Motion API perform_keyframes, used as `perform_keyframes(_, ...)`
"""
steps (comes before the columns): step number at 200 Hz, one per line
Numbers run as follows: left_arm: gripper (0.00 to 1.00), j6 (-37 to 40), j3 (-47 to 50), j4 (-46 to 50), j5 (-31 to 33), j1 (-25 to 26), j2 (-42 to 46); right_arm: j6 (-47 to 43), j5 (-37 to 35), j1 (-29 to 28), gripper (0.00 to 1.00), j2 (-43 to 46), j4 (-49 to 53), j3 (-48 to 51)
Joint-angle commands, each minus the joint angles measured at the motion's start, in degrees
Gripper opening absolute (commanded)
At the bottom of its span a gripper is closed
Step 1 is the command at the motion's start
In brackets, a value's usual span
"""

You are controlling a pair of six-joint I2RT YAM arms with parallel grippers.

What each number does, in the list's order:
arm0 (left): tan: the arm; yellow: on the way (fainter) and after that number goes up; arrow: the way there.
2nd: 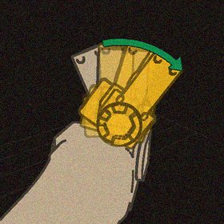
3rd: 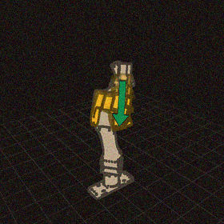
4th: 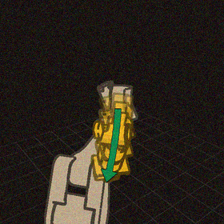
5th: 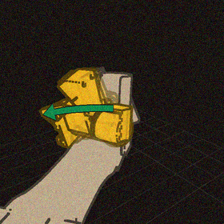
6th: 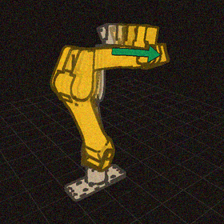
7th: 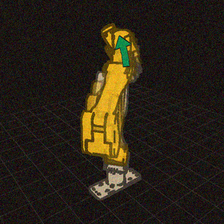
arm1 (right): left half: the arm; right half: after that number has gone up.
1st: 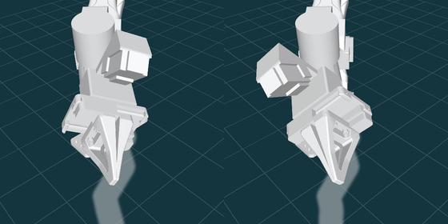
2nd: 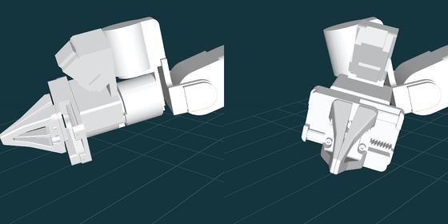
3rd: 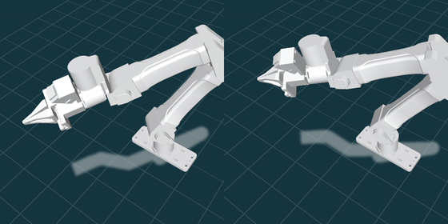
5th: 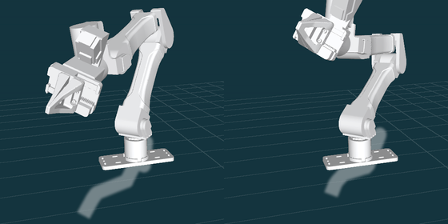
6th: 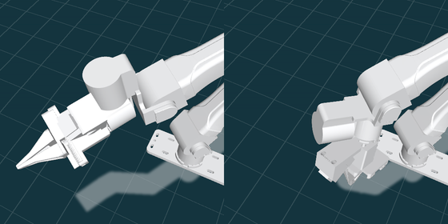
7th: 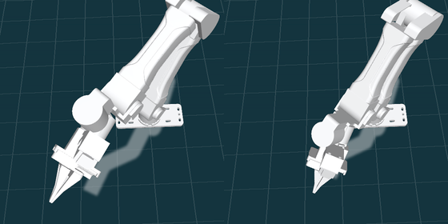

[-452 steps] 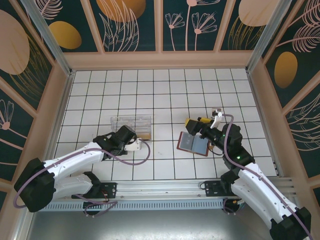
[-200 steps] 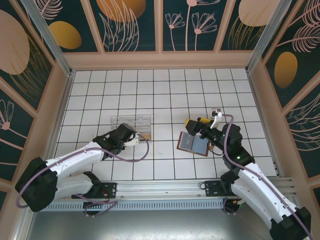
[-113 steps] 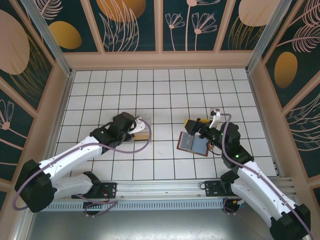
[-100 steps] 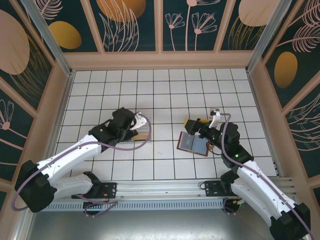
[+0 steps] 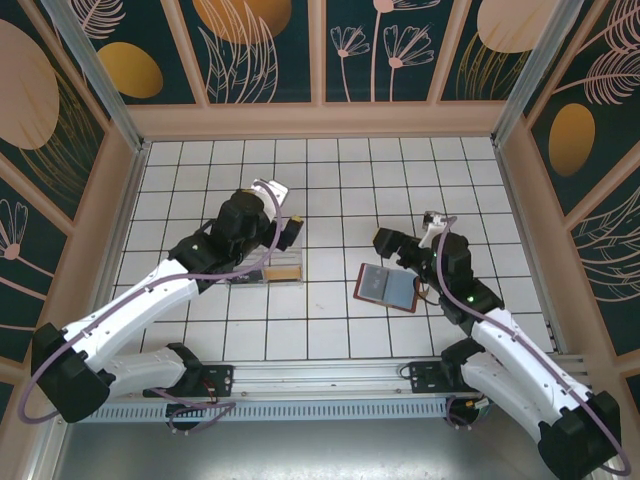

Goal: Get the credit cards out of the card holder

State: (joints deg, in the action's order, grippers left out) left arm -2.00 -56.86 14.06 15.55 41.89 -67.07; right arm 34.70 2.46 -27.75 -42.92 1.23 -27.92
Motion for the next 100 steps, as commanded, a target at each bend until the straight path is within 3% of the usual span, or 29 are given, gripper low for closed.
perform_keyframes(1, 0.99, -13.32, -1.38, -3.19, -6.62, -0.27, -2.45, 1.02, -5.92, -0.03, 0.99, -1.49, 6.90, -3.28)
perform_keyframes(22, 0.98, -22.81, 0.63, -9.13, -14.83, -0.19, -4.60, 2.65, -5.41, -0.03, 0.91, -1.73, 8.97, -1.85)
perform_keyframes(38, 0.88, -30.47, 6.40, -18.46, -19.36, 0.46, -5.73, 4.35, -4.84, -0.03, 0.79, -1.89, 10.00, 0.05)
perform_keyframes(51, 0.85, -34.64, 9.09, -23.97, -19.71, 2.49, -7.45, 5.80, -5.34, 0.04, 0.71, -2.45, 11.50, 1.40)
perform_keyframes(70, 0.78, -36.89, 7.82, -24.59, -18.19, 6.50, -12.53, 7.20, -5.97, 0.04, 0.60, -3.43, 13.74, 2.78)
perform_keyframes(83, 0.67, -39.26, 6.85, -25.68, -20.10, 8.26, -16.62, 9.39, -7.75, 0.22, 0.57, -3.97, 15.59, 3.77)
perform_keyframes(100, 0.60, -41.19, 4.57, -25.67, -22.59, 10.29, -22.25, 12.86, -8.83, 0.54, 0.56, -4.25, 16.77, 5.76)
